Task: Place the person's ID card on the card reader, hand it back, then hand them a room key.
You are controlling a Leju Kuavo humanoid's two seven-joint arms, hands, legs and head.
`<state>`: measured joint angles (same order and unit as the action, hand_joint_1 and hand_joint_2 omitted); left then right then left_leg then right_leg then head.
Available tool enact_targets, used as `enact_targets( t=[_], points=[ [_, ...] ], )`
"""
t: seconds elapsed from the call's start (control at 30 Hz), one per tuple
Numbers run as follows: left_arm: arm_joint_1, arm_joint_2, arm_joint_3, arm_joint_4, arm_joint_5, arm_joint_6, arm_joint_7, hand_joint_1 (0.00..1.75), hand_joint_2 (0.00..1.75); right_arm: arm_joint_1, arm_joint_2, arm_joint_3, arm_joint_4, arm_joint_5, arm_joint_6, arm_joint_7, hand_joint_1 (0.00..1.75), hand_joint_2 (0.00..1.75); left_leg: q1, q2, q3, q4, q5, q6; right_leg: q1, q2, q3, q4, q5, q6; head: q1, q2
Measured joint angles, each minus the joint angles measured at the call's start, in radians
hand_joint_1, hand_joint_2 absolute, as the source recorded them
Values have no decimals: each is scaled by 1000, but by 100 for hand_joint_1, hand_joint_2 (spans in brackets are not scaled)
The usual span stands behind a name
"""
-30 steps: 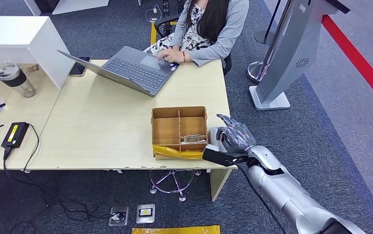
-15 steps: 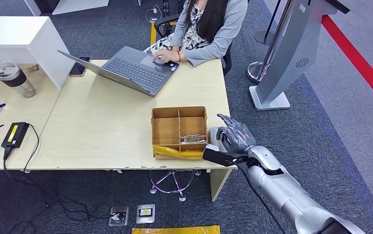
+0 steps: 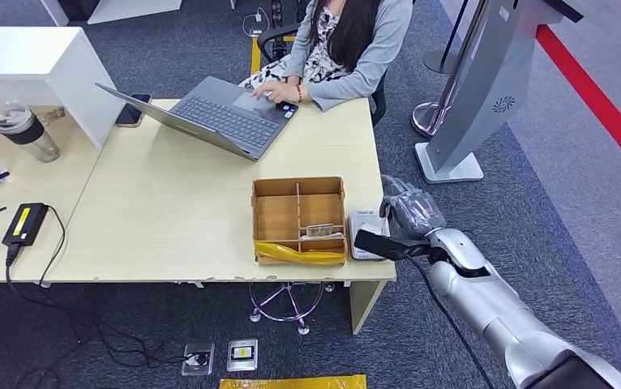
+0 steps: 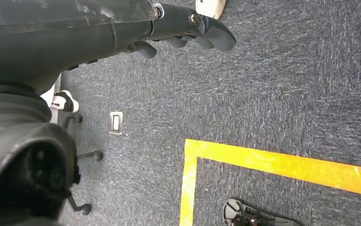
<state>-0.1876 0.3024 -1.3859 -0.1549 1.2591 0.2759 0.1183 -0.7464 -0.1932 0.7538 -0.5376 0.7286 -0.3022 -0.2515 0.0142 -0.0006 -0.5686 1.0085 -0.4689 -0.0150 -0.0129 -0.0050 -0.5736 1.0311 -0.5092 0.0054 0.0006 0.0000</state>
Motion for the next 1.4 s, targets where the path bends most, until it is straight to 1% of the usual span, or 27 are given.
enact_targets(
  t=[0.13, 0.3, 0.37, 0.57, 0.77, 1.23, 1.4],
  points=[
    [0, 1, 0, 0, 0, 3, -4, 0, 0, -87, -22, -7, 7, 16, 12, -2, 175, 175, 0, 0, 0, 0, 0, 0, 0, 0, 0, 0, 0, 0, 0, 0],
    [0, 3, 0, 0, 0, -2, -10, 0, 0, -204, -43, -24, 13, 23, 56, -14, 175, 175, 0, 0, 0, 0, 0, 0, 0, 0, 0, 0, 1, 1, 0, 0],
    [0, 4, 0, 0, -1, -5, -11, 0, 0, -230, -47, -28, 14, 27, 57, -16, 175, 175, 0, 0, 0, 0, 0, 0, 0, 0, 0, 0, 1, 1, 0, 0],
    [-1, 4, 0, 0, -12, -13, -15, 0, 0, -266, -43, -29, 22, 72, 51, -10, 175, 175, 0, 0, -1, 0, 0, 0, 0, 0, 0, 0, 1, 0, 0, 0],
    [-2, 4, -12, 0, -24, -17, -30, 0, 0, -292, -3, -27, 30, 102, 57, 5, 175, 175, 0, 0, -1, 0, 0, 0, 0, 0, 0, 0, 1, 0, 0, 0],
    [-3, 3, -25, 0, -25, -30, -27, 0, 0, -291, 127, -22, 63, 131, 40, 21, 175, 175, 0, 0, -1, 0, 0, 0, 0, 0, -1, 0, 0, 0, 0, 0],
    [-3, 3, -26, 0, -22, -34, -20, 0, 0, -291, 148, -21, 78, 140, 34, 21, 175, 175, 0, 0, -1, 0, 0, 0, 0, 0, -1, 0, 0, 0, 0, 0]
  ],
)
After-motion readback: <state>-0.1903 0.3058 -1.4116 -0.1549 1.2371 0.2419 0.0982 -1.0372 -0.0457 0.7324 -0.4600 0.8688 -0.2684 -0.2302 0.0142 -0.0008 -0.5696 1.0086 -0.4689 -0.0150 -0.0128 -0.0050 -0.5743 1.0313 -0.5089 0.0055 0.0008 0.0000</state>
